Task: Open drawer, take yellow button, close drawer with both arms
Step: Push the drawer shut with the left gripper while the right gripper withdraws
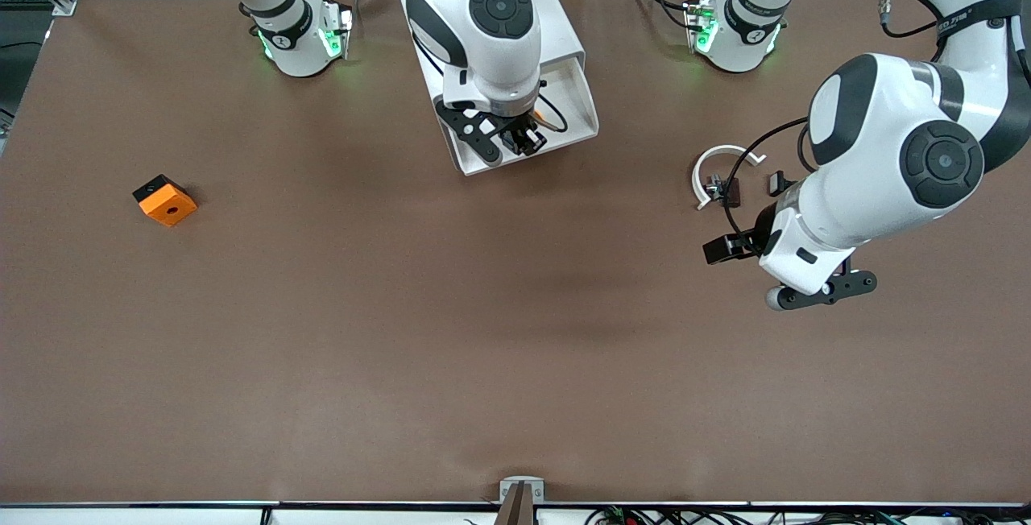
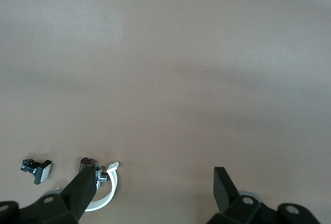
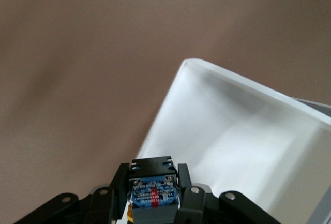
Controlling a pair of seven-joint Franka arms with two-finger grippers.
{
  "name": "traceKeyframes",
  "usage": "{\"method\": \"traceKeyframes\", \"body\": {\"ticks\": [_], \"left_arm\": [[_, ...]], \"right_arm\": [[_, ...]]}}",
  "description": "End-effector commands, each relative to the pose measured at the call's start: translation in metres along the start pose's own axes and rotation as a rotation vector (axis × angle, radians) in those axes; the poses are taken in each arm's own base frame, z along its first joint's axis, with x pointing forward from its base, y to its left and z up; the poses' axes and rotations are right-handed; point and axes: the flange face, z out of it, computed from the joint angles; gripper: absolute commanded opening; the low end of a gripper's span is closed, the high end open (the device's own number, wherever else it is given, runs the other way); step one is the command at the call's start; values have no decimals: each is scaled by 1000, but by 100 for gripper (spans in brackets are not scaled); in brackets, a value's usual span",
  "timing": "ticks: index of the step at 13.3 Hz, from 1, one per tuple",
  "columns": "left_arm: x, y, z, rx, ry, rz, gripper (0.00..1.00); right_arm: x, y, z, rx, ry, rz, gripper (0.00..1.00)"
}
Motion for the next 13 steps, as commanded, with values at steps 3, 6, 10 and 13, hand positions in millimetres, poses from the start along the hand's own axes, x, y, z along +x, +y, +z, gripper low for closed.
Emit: {"method": "traceKeyframes", "body": {"ticks": [3,6,10,13], "left_arm": [[-8,30,10,11,29,45,100],[-30,62,43,-12,55,94,100],[-76,122,87,-33,85,29,100],[-114,162,111,-21,62,-4,100]], "right_arm": [[99,6,-48,-14,-89,-111,0],[193,35,-73,-35,-111,-267,0],[280,74,-55,-166,-12,-491,0],[342,99,-38,-148,-23,-553,0]]}}
